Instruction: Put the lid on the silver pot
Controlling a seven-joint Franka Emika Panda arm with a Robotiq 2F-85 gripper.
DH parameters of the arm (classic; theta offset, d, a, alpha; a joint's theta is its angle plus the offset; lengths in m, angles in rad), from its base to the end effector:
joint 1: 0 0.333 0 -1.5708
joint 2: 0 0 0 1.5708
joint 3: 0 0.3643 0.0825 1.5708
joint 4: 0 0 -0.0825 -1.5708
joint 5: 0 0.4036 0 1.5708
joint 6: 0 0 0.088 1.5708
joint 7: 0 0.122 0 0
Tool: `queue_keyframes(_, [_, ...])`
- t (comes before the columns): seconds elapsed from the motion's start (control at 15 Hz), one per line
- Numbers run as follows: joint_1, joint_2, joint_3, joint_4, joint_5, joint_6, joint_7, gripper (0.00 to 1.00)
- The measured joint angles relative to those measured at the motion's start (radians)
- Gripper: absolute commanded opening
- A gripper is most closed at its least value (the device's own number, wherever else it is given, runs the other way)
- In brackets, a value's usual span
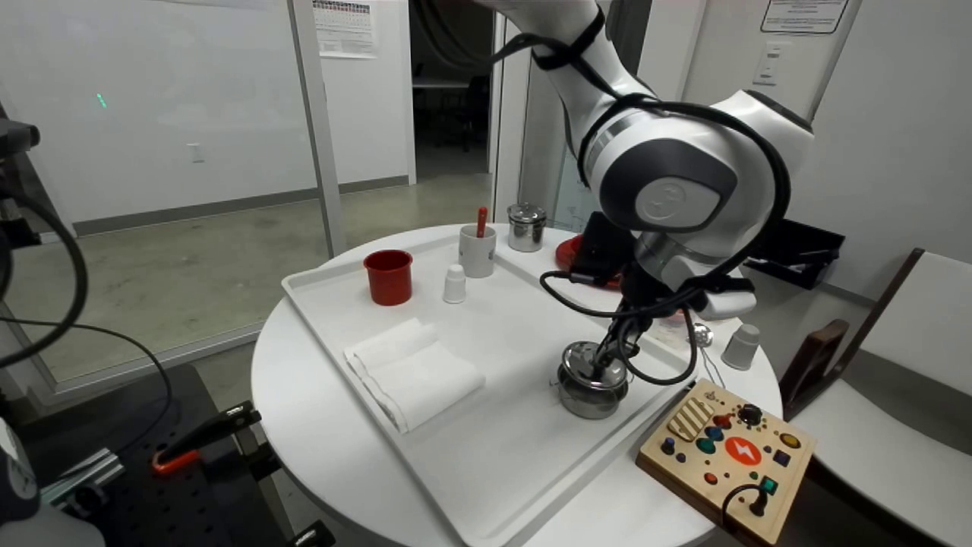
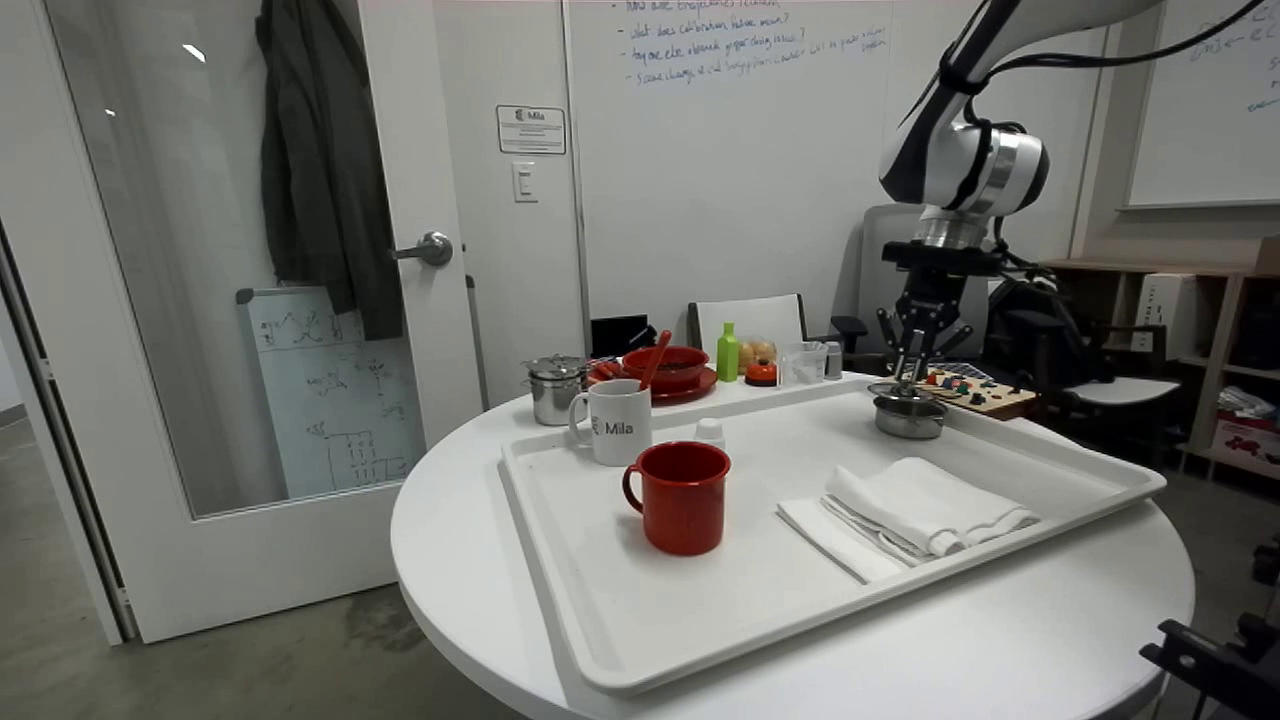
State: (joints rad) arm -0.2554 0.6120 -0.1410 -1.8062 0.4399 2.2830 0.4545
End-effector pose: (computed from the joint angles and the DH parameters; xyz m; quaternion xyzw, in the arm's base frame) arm 0.6351 -0.2420 0.2077 -0.8347 0.5353 0.0622 0.1135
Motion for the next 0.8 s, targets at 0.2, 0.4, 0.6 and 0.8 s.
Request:
queue_keyframes(0.2, [0.0, 0.013, 0.0, 0.003, 0.0, -0.008, 0.001, 0.11])
queue_keyframes(0.4, [-0.002, 0.025, 0.0, 0.005, 0.003, -0.009, 0.001, 0.11])
queue_keyframes(0.6, [-0.006, 0.028, -0.002, 0.006, 0.006, -0.009, 0.002, 0.11])
queue_keyframes(0.8, [-0.007, 0.028, -0.005, 0.008, 0.008, -0.009, 0.003, 0.11])
